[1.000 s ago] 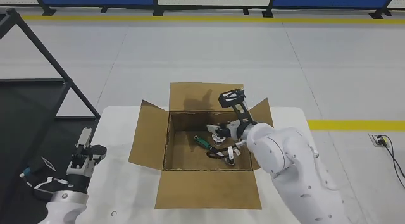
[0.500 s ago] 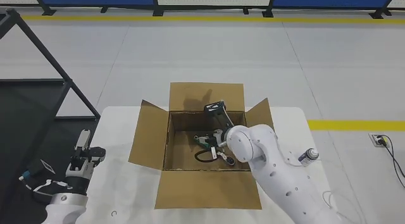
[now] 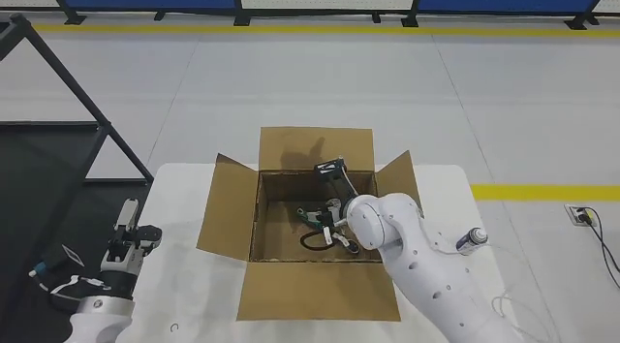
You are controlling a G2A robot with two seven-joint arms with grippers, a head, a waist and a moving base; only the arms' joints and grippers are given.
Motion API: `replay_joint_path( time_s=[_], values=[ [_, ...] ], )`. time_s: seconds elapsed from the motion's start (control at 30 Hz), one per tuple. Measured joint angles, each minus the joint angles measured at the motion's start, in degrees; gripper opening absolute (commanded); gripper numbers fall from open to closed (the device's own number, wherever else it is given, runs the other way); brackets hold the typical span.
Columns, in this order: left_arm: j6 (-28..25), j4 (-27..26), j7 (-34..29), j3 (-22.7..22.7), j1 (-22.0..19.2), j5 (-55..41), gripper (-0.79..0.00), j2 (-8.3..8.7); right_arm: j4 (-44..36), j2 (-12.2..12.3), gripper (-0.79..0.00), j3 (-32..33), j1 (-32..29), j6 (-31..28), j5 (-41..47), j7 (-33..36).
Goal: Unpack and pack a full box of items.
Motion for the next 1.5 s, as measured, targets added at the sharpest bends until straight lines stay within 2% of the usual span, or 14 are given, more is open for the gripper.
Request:
replay_joint_path(
  time_s=[0.23,0.67,0.97,1.0,1.07,1.13,1.47,1.5],
  values=[
    [0.0,0.0,0.0,0.0,0.0,0.0,0.0,0.0,7.0,-1.8,0.0,-2.2,3.2,0.6,1.6,-0.8],
    [0.0,0.0,0.0,0.0,0.0,0.0,0.0,0.0,19.6,-5.8,0.0,-5.7,6.9,3.2,3.6,-9.4],
    [0.0,0.0,0.0,0.0,0.0,0.0,0.0,0.0,26.0,-8.1,-0.009,-7.0,8.8,4.1,4.5,-12.1],
    [0.0,0.0,0.0,0.0,0.0,0.0,0.0,0.0,26.6,-8.3,-0.055,-7.1,9.0,4.1,4.5,-12.3],
    [0.0,0.0,0.0,0.0,0.0,0.0,0.0,0.0,27.8,-8.7,-0.259,-7.3,9.4,4.2,4.5,-12.7],
    [0.0,0.0,0.0,0.0,0.0,0.0,0.0,0.0,28.7,-9.1,-0.4,-7.4,9.7,4.2,4.5,-13.0],
    [0.0,0.0,0.0,0.0,0.0,0.0,0.0,0.0,32.2,-10.6,-0.508,-7.4,10.8,4.6,4.2,-14.3],
    [0.0,0.0,0.0,0.0,0.0,0.0,0.0,0.0,32.3,-10.7,-0.557,-7.4,10.9,4.6,4.1,-14.5]
  ],
)
